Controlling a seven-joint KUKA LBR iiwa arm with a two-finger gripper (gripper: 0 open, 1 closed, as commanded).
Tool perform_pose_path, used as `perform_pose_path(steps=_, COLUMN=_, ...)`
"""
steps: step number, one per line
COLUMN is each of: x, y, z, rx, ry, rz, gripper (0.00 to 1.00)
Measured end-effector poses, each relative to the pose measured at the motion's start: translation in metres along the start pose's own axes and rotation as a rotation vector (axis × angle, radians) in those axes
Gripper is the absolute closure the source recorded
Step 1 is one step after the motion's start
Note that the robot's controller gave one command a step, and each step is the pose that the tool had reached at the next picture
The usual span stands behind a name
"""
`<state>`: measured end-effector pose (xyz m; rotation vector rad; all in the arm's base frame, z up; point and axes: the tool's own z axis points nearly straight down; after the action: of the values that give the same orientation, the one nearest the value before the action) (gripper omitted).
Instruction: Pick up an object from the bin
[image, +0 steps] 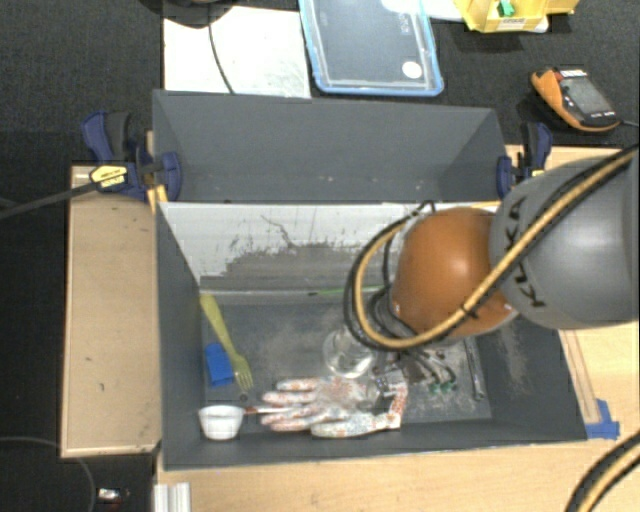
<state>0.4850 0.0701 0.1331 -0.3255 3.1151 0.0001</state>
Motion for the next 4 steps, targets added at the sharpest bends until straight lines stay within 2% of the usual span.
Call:
perform_pose_path(steps=1, x=-0.001, y=0.022, z=0.061, rx=-0.003, ry=0.008, rz=-0.132, gripper=0.00)
perform_pose_path(steps=2, x=-0.014, y=0.088, z=0.026, rx=-0.006, ry=-0.001, rz=-0.178, gripper=0.00)
perform_pose_path(steps=3, x=0.004, y=-0.008, z=0.063, rx=0.004, ry=0.003, rz=-0.171, gripper=0.00)
perform_pose_path(steps=4, x=-0.035, y=0.037, z=0.062, rx=-0.009, ry=-0.005, rz=0.046, gripper=1.00)
